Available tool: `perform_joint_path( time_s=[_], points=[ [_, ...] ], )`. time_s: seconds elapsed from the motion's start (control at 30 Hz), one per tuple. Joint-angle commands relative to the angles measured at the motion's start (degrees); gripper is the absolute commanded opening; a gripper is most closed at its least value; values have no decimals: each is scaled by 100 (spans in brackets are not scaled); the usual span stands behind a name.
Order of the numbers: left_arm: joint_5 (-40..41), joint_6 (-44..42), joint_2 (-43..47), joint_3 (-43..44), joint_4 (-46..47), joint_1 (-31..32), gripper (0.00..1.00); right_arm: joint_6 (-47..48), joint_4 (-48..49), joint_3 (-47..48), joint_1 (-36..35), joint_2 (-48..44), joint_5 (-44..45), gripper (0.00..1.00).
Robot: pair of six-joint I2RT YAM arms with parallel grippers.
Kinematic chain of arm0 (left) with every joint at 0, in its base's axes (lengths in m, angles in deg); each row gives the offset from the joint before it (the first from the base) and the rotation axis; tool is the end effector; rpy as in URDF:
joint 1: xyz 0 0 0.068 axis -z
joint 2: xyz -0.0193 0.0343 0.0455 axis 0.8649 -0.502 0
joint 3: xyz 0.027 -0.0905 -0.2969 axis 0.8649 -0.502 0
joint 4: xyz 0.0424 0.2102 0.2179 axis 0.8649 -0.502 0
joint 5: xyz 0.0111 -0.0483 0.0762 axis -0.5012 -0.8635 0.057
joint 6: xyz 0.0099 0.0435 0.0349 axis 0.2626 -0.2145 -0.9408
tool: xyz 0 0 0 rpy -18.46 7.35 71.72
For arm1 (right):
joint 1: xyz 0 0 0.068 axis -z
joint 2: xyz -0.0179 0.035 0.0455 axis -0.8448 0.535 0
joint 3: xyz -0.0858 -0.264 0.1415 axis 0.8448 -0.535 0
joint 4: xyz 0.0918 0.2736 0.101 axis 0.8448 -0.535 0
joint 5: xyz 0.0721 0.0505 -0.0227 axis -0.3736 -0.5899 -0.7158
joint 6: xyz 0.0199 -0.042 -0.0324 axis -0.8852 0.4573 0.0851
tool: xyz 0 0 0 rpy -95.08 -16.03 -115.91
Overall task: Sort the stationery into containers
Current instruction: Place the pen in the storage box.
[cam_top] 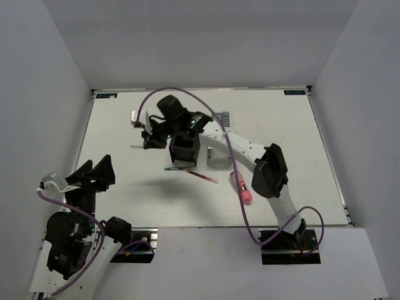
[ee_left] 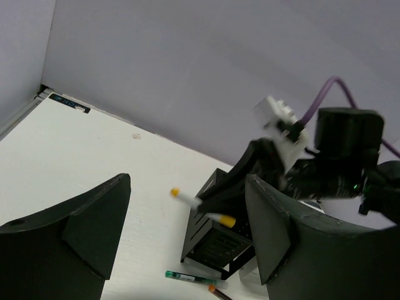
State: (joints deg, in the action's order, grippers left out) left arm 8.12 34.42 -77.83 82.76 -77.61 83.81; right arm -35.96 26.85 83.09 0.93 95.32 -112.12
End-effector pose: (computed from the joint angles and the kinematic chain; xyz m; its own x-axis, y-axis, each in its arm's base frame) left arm 0.0125 0.0147 0.3751 0.2254 -0.4621 -0.8577 0.0342 0.8836 -0.4670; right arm 0.2996 0.4917 0.3537 0.1787 -0.4269 -0.8865 -0.9839 -0.0687 -0.1653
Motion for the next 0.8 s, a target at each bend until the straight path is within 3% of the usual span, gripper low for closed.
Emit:
perform_joint_path(
  time_s=[0.0, 0.2, 0.53, 0.63, 0.77],
  points=[
    [27, -14, 109, -37, 27, -39, 84, -128, -12, 376, 477, -450, -523, 0],
    [27, -14, 56, -37, 27, -39, 84, -14, 628, 148, 1427, -617, -1726, 0],
    [-78, -66, -163, -37, 27, -39, 84, -1023, 2245, 376, 2806, 129, -3853, 0],
    [-140, -66, -216, -37, 27, -39, 84, -2408, 3980, 158, 3009, 454, -4678, 0],
    [-193, -119, -269, -37, 79, -39, 84, -4999, 7334, -388, 3185, 876, -5146, 0]
  ],
)
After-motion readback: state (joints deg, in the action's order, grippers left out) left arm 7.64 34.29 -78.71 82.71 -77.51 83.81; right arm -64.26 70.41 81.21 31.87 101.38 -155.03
